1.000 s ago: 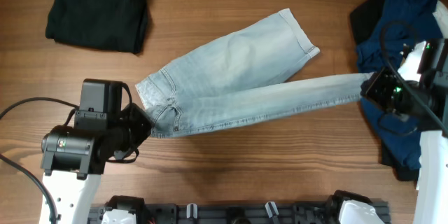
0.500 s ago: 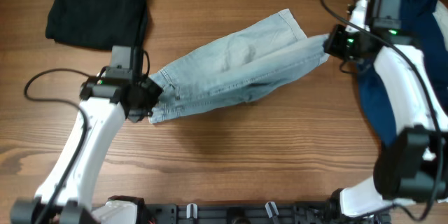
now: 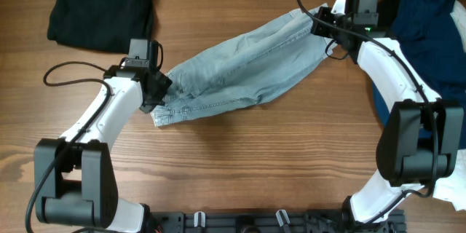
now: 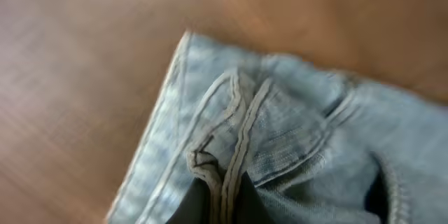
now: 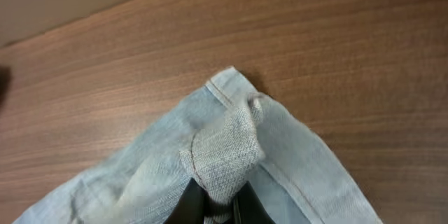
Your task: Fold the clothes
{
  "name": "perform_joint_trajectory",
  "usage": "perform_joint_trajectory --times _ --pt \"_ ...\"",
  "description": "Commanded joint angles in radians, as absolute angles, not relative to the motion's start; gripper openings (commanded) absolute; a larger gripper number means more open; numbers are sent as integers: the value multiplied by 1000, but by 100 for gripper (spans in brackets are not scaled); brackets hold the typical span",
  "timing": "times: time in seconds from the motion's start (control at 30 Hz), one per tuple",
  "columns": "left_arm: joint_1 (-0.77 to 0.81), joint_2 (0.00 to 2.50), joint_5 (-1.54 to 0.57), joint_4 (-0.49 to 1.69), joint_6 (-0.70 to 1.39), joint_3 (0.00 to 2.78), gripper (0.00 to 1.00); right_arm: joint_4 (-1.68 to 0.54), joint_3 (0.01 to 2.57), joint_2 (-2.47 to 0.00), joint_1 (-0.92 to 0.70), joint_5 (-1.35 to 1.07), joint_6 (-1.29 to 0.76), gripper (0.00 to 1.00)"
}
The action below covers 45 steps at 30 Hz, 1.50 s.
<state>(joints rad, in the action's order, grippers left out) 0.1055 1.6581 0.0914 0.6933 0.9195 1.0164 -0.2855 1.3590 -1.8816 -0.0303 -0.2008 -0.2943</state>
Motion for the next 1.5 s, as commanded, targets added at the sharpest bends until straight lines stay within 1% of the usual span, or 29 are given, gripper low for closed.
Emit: perform_joint_trajectory --times 0.0,0.2,0.33,0.4,0.5,0.63,0.7,0.8,0.93,1.0,1.17,1.27,1.33,1.37,1.43,1.47 --pt "93 1563 146 843 920 1069 4 -347 1391 -1812 -19 -162 -318 4" --pt "118 1323 -1 1125 921 1120 4 -616 1397 -1553 30 -161 -305 4" --pt "176 1242 -32 1294 937 1119 4 -770 1397 -1478 34 -163 -264 4" --pt "254 1237 -104 1369 963 1110 4 -906 1397 -1481 34 -173 -231 4" --pt "375 1238 -170 1378 1022 1062 4 -1010 1397 -1482 34 -173 -192 4" --pt "574 1238 -175 1378 1246 941 4 -1098 1397 -1482 34 -173 -143 4" --pt "627 1238 -168 1365 1325 889 4 -1094 1397 -1482 34 -156 -134 4" --pt "643 1238 -120 1335 1420 845 4 -1056 1397 -1482 34 -141 -140 4" --pt "643 1238 -48 1220 1431 829 4 -929 1397 -1519 34 -132 -169 4" --pt "641 1238 3 1199 1475 829 4 -881 1397 -1559 34 -150 -183 4" --pt "584 1238 117 1146 1482 829 4 -768 1397 -1692 24 -190 -187 4" --pt "518 1238 203 1113 1479 829 4 -679 1397 -1755 5 -204 -212 4" --pt "467 1238 226 1090 1470 829 7 -624 1397 -1775 -14 -204 -212 4" --pt "445 1241 226 1084 1470 829 12 -602 1397 -1779 -25 -204 -213 4" --pt "413 1252 226 1076 1459 829 17 -558 1397 -1793 -51 -204 -213 4" --pt "403 1261 227 1063 1438 829 24 -540 1397 -1798 -60 -204 -213 5"
